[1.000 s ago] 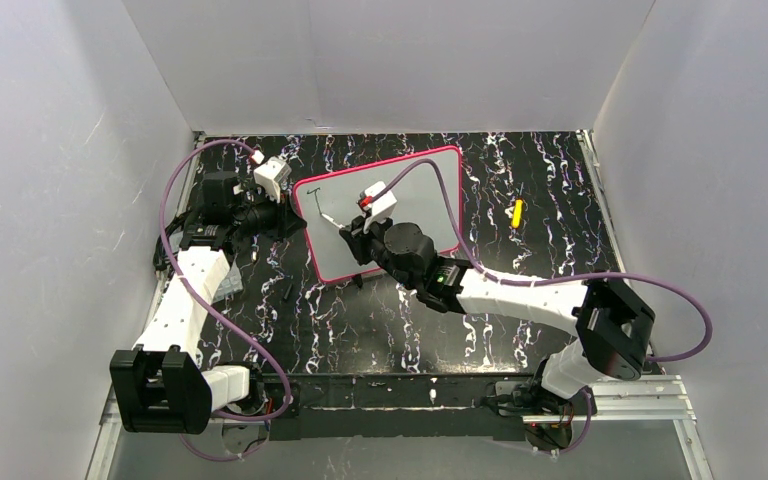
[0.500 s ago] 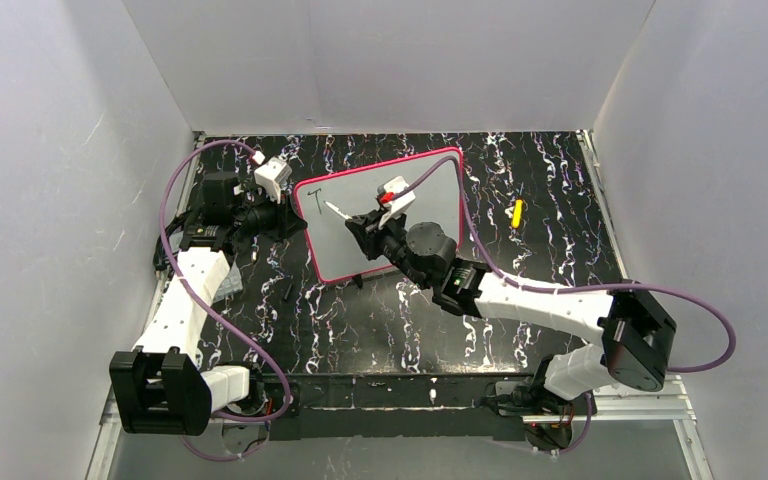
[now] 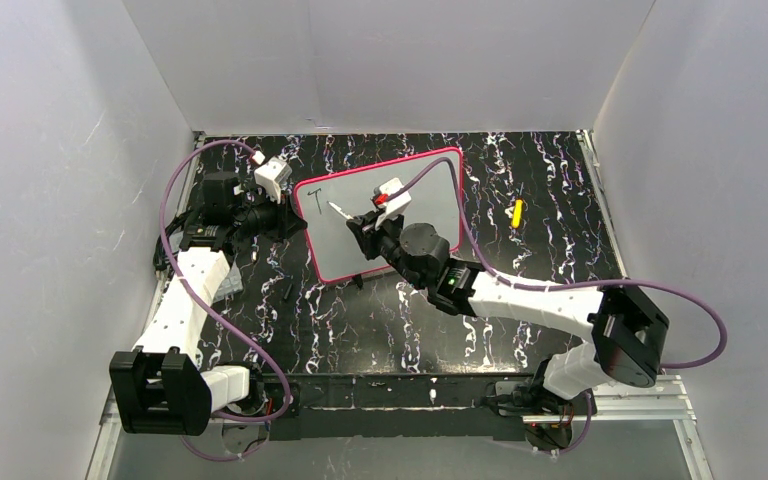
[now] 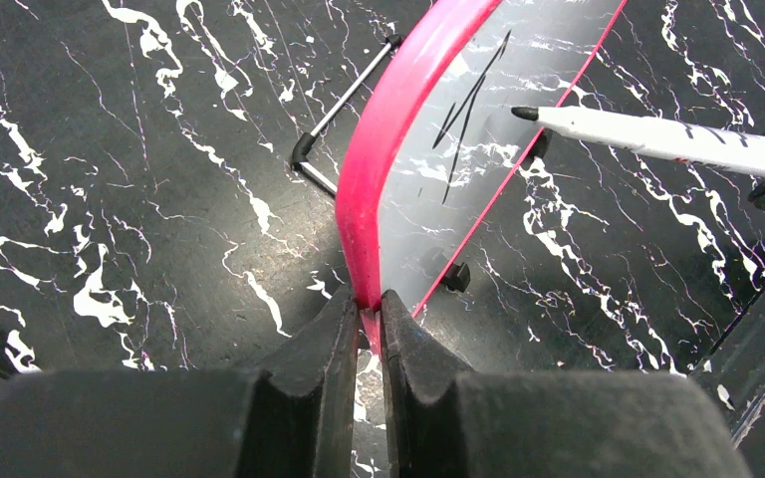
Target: Write a sentence on the whiteboard
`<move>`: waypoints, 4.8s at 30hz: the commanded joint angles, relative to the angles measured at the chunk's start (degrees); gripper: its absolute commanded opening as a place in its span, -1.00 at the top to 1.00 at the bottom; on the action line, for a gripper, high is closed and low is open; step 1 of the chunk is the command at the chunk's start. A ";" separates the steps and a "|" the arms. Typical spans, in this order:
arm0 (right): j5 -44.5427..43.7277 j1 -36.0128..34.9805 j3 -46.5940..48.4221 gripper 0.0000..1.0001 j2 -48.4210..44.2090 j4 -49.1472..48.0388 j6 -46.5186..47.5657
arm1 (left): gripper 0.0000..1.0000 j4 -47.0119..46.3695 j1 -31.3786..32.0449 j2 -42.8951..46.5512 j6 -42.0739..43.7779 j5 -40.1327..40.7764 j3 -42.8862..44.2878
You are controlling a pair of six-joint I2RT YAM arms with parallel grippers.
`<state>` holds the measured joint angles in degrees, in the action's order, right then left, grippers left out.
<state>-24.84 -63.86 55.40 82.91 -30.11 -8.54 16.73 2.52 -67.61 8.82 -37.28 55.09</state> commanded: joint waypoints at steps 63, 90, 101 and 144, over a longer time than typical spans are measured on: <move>-3.64 0.22 2.30 0.97 -0.71 -2.82 4.47 | 1.00 2.08 0.64 1.51 1.31 -0.20 -0.51; 0.22 0.18 -0.90 0.97 -5.19 -4.63 3.15 | 1.00 2.25 0.66 1.61 1.36 0.32 -0.51; -2.73 0.89 -2.05 0.97 -4.17 -2.82 3.47 | 1.00 2.34 0.65 1.75 1.35 0.07 -0.67; -0.79 3.56 -4.02 0.97 -2.74 -2.21 1.59 | 1.00 2.52 0.64 1.38 1.63 0.13 -0.51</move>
<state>-21.58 -60.80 50.76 81.69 -30.00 -7.55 16.73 2.85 -67.51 9.41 -36.47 55.09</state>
